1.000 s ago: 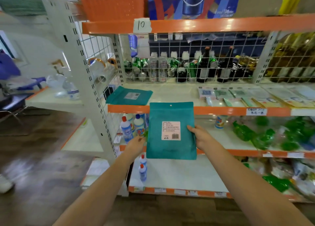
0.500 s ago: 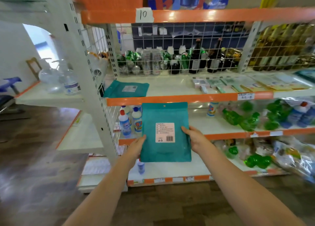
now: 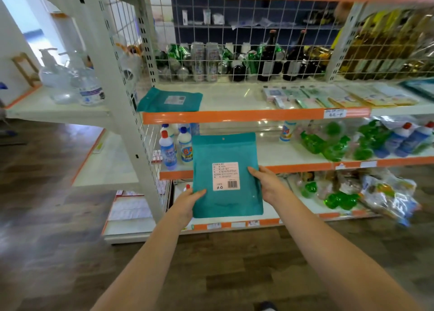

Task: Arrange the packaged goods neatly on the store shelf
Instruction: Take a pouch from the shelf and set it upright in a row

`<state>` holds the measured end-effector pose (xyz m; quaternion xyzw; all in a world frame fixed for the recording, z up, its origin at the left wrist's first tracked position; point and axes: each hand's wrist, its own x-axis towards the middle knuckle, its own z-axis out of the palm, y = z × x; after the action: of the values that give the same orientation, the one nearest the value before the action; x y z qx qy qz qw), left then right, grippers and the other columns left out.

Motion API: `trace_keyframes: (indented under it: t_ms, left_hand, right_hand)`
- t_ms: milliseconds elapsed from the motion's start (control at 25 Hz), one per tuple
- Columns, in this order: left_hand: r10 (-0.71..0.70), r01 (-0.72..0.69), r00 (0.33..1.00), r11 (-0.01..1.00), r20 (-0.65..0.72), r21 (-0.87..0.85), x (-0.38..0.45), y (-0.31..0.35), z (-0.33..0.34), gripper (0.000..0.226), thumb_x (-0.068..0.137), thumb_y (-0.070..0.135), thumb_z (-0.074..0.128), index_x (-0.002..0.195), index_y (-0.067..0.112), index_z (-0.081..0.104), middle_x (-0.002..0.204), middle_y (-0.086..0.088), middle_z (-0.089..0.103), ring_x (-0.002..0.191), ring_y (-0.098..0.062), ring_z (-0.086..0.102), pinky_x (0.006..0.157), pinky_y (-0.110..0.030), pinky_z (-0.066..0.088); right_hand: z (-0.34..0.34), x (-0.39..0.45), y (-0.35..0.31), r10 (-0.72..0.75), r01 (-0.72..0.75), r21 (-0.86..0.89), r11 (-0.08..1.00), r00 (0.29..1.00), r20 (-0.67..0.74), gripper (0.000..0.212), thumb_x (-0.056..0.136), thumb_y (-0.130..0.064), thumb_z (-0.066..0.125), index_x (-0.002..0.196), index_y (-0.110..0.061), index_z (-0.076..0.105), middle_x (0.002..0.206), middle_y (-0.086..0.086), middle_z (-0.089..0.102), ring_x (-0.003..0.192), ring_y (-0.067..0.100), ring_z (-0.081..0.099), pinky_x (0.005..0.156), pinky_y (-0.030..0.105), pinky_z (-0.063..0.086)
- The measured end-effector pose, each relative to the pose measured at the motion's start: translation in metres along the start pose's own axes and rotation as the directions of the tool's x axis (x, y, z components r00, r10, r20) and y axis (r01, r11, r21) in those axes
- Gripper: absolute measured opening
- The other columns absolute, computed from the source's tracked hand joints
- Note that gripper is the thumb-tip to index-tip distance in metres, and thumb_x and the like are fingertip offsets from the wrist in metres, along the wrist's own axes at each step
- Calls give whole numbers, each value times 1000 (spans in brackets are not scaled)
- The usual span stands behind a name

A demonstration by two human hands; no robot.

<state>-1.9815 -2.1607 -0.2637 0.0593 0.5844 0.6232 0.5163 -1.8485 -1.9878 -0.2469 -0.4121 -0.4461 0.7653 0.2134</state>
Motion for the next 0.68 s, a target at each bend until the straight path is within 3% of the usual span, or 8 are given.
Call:
trace_keyframes:
  t_ms: [80, 240, 320, 440, 560, 680]
  left_hand:
    - [-4, 4, 1000, 1000, -17, 1, -2, -4, -1, 32, 94, 8, 54, 126, 4, 53, 116, -13, 63, 93, -24, 63, 78, -40, 53]
    - [16, -13, 998, 999, -65, 43, -4, -11, -4, 31, 92, 12, 57, 123, 6, 56, 119, -13, 64, 95, -24, 63, 74, -36, 53]
    - [37, -31, 996, 997, -81, 71, -4, -14, -6, 26, 93, 12, 57, 118, 8, 57, 120, -13, 64, 95, -24, 63, 73, -34, 53]
    - [84, -70, 988, 992, -130, 110, -8, -10, -6, 21, 93, 13, 57, 115, 11, 57, 116, -12, 65, 91, -23, 64, 71, -33, 53]
    - [157, -126, 969, 978, -193, 165, -9, 2, -3, 16, 94, 10, 55, 110, 9, 57, 106, -11, 64, 90, -25, 62, 74, -33, 50]
    - [231, -172, 948, 951, -218, 258, -8, 12, -2, 15, 94, 13, 55, 109, 8, 55, 109, -11, 63, 90, -24, 60, 72, -32, 49]
  right_hand:
    - [-1, -2, 2, 23, -23, -39, 999, 1000, -9, 14, 95, -15, 55, 105, -8, 60, 104, 9, 68, 92, 24, 65, 76, 39, 54]
    - [-3, -3, 9, 78, -79, -81, 994, 997, -14, 12, 96, -14, 50, 99, -9, 61, 117, 12, 64, 98, 25, 62, 89, 41, 51]
    - [-1, -7, 10, 112, -118, -118, 986, 992, -58, 13, 96, -14, 50, 104, -9, 59, 120, 11, 61, 99, 23, 60, 88, 37, 50]
    - [5, -10, 7, 95, -120, -209, 971, 987, -128, 28, 95, -13, 50, 122, -8, 54, 129, 8, 56, 116, 25, 53, 95, 37, 45]
    - [19, -18, 0, 78, -111, -261, 959, 988, -135, 32, 95, -9, 48, 126, -10, 51, 133, 7, 54, 123, 26, 50, 102, 39, 41]
    - [38, -30, -8, 41, -71, -260, 963, 992, -119, 34, 95, -2, 45, 130, -2, 48, 118, 4, 53, 120, 29, 48, 97, 35, 40]
